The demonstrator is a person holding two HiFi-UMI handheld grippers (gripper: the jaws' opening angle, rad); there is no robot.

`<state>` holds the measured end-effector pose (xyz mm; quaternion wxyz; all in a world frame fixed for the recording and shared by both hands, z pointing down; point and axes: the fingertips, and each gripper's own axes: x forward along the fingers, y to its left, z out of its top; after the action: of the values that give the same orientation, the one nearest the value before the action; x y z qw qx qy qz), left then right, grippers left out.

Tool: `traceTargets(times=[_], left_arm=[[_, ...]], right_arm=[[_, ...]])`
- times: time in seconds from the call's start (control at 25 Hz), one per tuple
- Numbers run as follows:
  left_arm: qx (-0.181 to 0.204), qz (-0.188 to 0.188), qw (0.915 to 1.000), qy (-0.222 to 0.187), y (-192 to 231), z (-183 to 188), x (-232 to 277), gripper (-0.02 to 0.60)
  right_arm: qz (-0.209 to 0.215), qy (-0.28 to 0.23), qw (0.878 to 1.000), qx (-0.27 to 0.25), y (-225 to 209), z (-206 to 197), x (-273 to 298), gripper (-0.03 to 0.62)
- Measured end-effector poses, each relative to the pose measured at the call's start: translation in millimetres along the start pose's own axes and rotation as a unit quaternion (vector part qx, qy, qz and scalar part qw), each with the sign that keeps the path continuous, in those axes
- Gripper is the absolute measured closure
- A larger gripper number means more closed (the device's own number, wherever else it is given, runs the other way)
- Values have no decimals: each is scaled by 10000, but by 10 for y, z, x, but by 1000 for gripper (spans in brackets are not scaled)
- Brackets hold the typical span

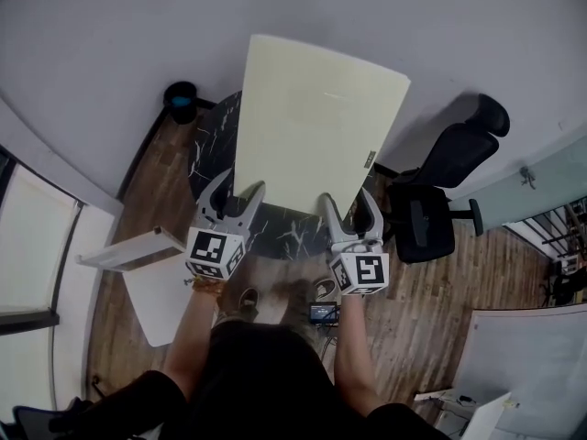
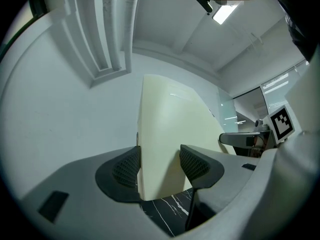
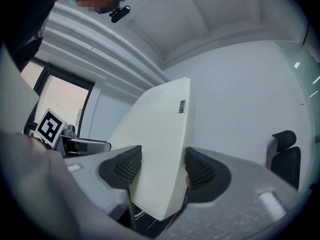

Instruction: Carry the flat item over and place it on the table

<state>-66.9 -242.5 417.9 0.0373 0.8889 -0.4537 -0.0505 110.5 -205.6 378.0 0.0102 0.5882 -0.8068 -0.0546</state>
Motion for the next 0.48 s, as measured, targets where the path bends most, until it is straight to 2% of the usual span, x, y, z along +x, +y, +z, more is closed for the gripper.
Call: traceTargets(times=[0.48], left_arm=[[-124, 135, 9992, 349, -34, -370, 117, 328]], right_arm=[[120, 302, 9991, 290, -162, -414, 77, 321]])
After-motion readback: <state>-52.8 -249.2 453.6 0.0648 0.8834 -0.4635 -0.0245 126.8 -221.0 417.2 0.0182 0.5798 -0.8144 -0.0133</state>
